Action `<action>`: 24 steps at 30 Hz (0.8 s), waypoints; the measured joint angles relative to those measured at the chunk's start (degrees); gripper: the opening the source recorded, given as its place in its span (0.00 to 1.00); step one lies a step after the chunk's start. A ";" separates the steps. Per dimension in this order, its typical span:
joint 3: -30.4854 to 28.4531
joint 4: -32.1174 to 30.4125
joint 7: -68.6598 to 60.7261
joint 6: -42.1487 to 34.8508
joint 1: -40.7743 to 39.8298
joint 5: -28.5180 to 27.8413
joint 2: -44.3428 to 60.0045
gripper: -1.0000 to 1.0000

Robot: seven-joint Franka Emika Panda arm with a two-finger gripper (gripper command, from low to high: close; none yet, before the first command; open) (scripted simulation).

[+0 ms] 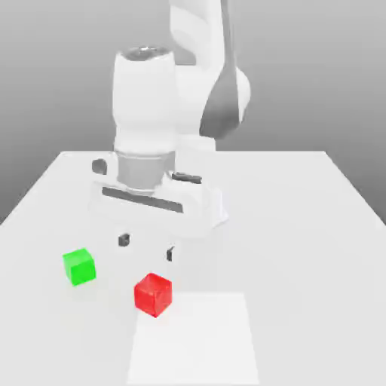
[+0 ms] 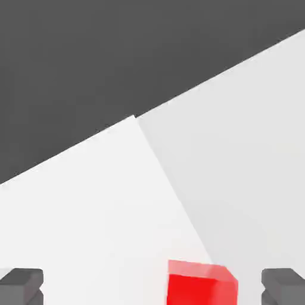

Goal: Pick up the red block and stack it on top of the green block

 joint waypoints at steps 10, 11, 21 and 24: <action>0.34 0.92 0.35 12.56 -0.66 0.45 14.97 0.00; 0.34 0.92 0.40 12.58 -0.67 0.40 14.97 0.00; 0.39 -0.96 0.60 1.14 -0.81 0.11 1.67 0.00; -1.00 -1.48 5.36 -1.97 -4.19 -0.73 -1.98 0.00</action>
